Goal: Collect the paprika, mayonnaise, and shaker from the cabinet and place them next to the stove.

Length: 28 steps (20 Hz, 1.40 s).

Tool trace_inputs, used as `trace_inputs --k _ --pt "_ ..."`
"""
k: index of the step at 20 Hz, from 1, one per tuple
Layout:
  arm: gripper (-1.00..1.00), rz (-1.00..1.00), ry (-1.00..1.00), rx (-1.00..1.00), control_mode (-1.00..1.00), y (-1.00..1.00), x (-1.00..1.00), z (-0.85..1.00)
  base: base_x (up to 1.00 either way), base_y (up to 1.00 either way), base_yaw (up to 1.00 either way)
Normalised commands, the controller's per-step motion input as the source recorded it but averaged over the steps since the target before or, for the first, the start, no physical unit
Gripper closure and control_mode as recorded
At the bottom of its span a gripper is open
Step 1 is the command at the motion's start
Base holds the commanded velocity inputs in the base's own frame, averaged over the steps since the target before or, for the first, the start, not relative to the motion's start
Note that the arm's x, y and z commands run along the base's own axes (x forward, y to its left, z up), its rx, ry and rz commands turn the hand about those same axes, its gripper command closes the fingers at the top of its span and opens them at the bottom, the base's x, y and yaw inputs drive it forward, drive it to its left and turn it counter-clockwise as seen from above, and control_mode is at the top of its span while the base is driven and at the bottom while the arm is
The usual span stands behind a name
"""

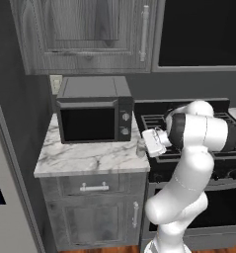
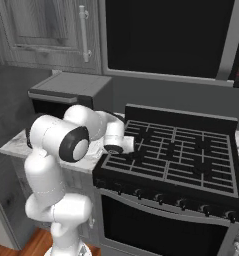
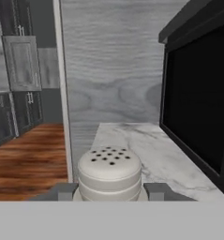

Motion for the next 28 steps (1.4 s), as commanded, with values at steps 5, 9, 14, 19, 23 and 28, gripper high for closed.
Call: trace_inputs --k 5,9,14,19,23,28 --pt "1.0 0.03 0.0 0.0 -1.0 0.0 0.22 -0.34 0.0 0.0 0.0" --pt "1.0 0.03 0.0 0.0 -1.0 0.0 0.2 -0.29 0.0 0.0 0.0" --pt "1.0 0.02 0.0 0.0 -1.0 0.0 0.27 -0.09 0.0 0.0 0.0" --pt "1.0 0.0 0.0 0.0 -1.0 0.0 0.3 -0.04 0.0 0.0 0.0" --pt "1.0 0.0 0.0 0.0 -1.0 0.0 0.3 -0.08 0.0 0.0 0.0" --pt "1.0 0.0 0.0 0.0 -1.0 0.0 0.17 -0.21 0.0 0.0 0.0"
